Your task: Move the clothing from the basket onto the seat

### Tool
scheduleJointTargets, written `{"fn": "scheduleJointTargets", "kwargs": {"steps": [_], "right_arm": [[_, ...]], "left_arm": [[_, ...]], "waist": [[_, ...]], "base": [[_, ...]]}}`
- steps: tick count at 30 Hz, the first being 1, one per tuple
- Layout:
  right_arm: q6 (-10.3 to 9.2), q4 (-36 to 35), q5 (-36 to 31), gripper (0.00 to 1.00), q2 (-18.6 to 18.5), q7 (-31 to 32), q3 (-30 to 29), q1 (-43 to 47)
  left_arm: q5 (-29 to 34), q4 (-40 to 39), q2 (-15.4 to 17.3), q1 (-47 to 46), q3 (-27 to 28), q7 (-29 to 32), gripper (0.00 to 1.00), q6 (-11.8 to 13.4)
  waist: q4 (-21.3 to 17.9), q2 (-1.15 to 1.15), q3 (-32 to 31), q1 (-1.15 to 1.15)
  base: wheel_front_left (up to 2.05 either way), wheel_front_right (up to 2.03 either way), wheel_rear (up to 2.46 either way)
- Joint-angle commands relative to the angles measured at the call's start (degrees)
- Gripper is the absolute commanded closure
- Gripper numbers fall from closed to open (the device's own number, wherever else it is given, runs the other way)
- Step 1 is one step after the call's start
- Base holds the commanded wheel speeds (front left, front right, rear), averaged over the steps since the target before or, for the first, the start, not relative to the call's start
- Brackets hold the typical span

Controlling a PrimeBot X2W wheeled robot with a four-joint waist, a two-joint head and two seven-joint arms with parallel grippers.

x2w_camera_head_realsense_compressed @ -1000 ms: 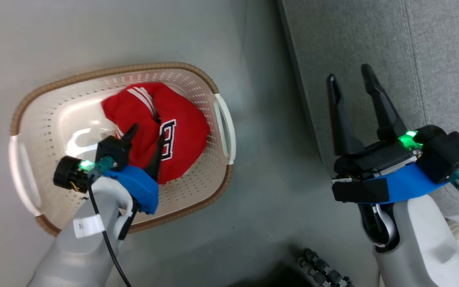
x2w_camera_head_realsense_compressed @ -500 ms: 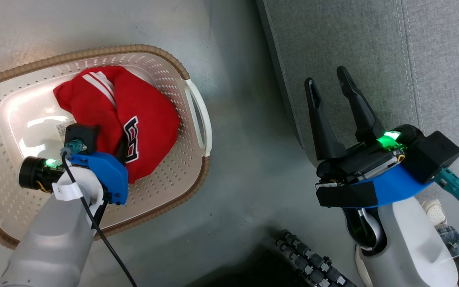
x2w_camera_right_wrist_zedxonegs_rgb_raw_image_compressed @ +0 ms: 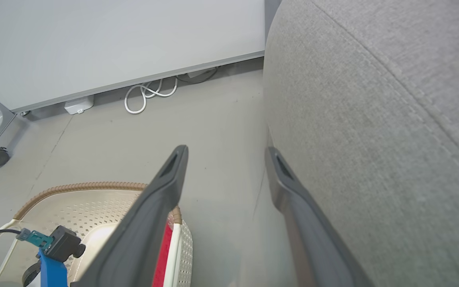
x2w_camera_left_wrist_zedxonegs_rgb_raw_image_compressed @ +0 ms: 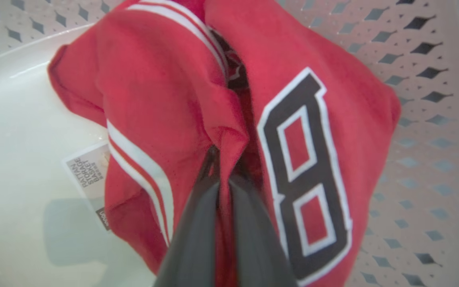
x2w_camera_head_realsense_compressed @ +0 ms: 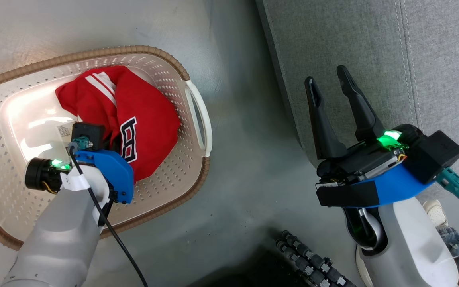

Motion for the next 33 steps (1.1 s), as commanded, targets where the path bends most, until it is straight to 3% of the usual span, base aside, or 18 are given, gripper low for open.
{"fn": "scheduleJointTargets", "kwargs": {"steps": [1, 17, 26, 33], "right_arm": [[0.01, -0.14, 0.13, 0.0, 0.08, -0.32, -0.13, -0.89], [0.01, 1.29, -1.13, 0.0, 0.08, -0.32, -0.64, -1.23], [0.01, 4.11, -3.74, 0.0, 0.05, -0.31, -2.3, 0.0], [0.02, 7.17, -6.93, 0.0, 0.03, 0.58, -4.44, 3.65]], "left_arm": [[-0.26, 0.25, -0.01, -0.92, -0.35, 0.1, 1.0, -0.33], [-2.62, 0.89, -1.72, -1.14, -2.65, -1.79, 1.0, -0.38], [-5.73, -1.39, -4.66, 1.59, -4.74, -4.53, 1.0, -0.4], [-8.14, -4.56, -7.15, 4.5, -9.01, -6.66, 1.0, -0.4]], "waist": [[0.08, 0.0, -0.1, 0.0], [2.12, 0.0, -3.79, 0.0], [6.61, 0.0, -13.48, 0.0], [11.75, 0.0, -24.88, 0.0]], "base": [[0.0, 0.0, 0.0], [0.0, 0.0, 0.0], [0.0, 0.0, 0.0], [0.0, 0.0, 0.0]]}}
